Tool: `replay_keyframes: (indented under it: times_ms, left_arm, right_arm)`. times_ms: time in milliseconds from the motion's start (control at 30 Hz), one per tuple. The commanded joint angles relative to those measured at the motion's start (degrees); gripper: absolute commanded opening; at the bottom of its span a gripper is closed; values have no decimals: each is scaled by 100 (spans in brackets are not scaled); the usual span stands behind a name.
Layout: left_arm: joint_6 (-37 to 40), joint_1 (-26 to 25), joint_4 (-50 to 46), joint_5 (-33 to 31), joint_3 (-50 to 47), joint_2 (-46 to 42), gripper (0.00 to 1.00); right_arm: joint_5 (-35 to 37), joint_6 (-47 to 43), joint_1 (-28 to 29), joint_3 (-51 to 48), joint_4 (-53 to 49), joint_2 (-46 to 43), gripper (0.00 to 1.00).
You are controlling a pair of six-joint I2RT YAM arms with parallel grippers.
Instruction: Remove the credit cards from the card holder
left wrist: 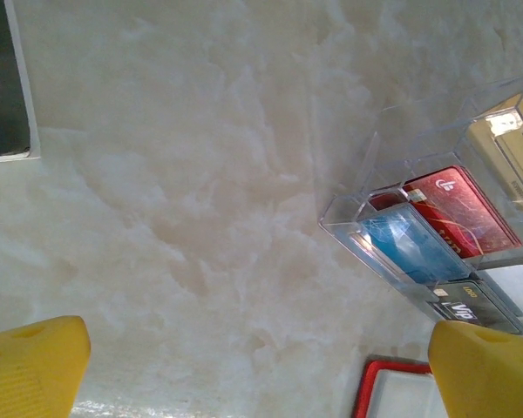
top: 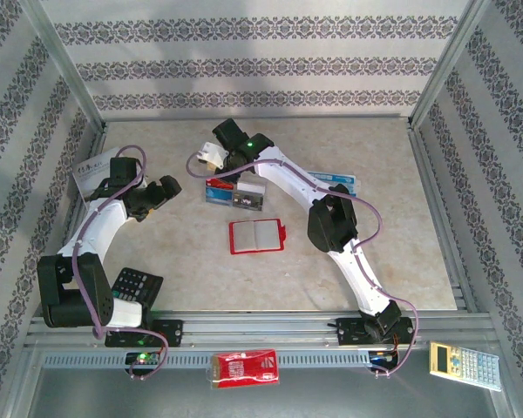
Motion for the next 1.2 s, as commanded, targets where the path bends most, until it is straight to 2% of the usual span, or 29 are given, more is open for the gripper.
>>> replay_keyframes:
  times_ms: [0, 233, 400, 567, 700, 900, 1167]
  left_arm:
    - [77, 66, 41, 259, -79, 45, 100]
    - [1, -28, 245, 552, -172, 81, 100]
    - [-127, -143, 436, 653, -314, 55, 99]
    - [-300, -262, 690, 722, -524, 63, 99]
    - [-394, -320, 829, 756, -644, 102, 99]
    - [-456, -364, 923, 777, -719, 142, 99]
    - [-476, -482, 945, 825, -683, 308, 95]
  right_arm:
    - [-132, 822, 6, -353, 61, -711, 29]
    - [132, 2592, -4, -2621, 710, -2170, 38]
    - [256, 4221, 62, -4489, 1285, -3184, 50]
    - [525, 5422, 356, -5562, 1480, -3519, 64]
    - [526, 5878, 655, -5802, 1638, -3316, 70]
    - [611, 6300, 807, -5703, 1619, -2842, 72]
    - [616, 6251, 780, -5580, 1306, -2375, 71]
